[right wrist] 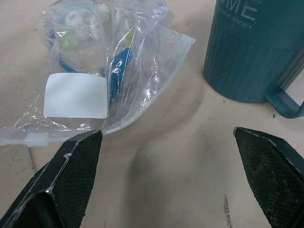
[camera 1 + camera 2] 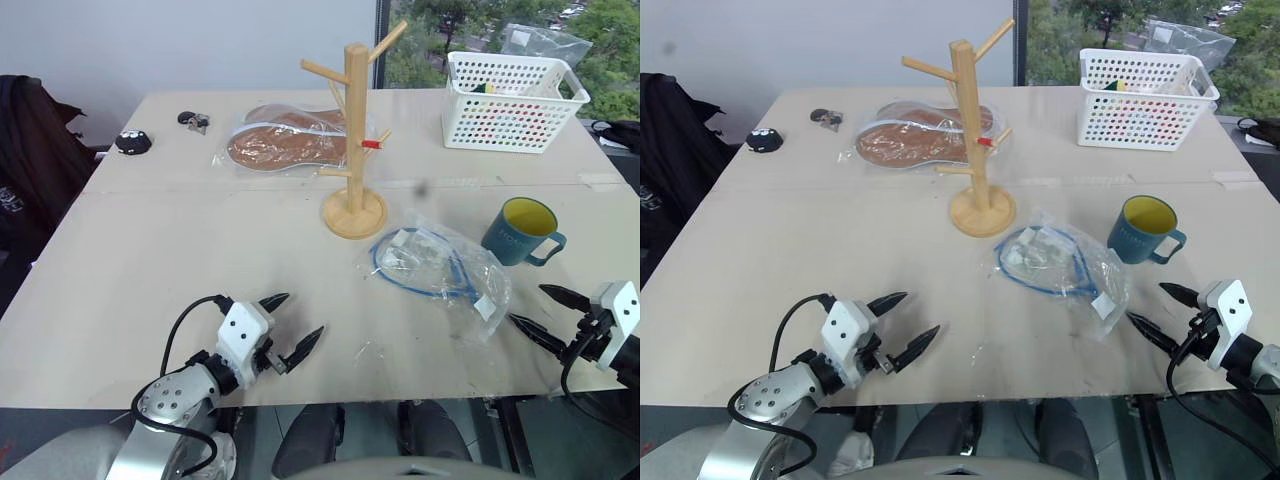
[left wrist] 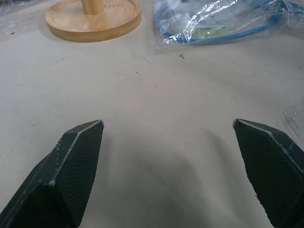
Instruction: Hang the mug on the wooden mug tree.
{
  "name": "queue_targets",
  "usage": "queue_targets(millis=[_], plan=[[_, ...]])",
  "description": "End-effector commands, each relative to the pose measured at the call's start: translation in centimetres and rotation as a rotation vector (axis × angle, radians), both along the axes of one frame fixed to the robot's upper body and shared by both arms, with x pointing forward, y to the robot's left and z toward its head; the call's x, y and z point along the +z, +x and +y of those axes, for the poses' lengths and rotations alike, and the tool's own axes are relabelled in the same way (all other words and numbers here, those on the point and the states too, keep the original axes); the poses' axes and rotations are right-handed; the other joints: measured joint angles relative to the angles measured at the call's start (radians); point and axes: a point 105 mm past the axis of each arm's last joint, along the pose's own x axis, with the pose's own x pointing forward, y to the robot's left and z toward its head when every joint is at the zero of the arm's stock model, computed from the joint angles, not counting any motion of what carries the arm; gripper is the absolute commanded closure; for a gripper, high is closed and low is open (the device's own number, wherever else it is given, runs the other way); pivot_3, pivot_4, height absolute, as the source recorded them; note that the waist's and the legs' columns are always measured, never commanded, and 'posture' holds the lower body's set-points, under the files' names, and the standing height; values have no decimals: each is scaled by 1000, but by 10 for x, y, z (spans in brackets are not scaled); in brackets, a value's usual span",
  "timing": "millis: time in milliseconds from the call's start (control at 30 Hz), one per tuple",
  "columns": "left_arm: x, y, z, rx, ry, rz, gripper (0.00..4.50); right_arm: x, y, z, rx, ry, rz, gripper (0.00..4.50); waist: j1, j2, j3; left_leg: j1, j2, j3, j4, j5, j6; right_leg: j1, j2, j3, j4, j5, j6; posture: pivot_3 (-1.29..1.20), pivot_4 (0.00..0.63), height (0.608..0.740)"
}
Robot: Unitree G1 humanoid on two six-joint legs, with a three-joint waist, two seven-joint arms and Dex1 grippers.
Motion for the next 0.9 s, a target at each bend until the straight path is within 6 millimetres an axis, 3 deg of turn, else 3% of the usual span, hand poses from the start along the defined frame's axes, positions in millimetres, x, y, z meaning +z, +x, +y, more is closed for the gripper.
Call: queue_targets(millis=[33,900], plan=[[5,1,5,-10,3,-32,8,3,0,0,9,-12,-39,0,0,0,0,0,0,0,0,0,0,0,0,0,0,0,0,0,150,740],[16,0,5,-61,1,-23,8,-5,-8,0,27,-4,-11,0,-1,0,0,0,0,0,0,0,0,0,0,0,0,0,0,0,150,740]])
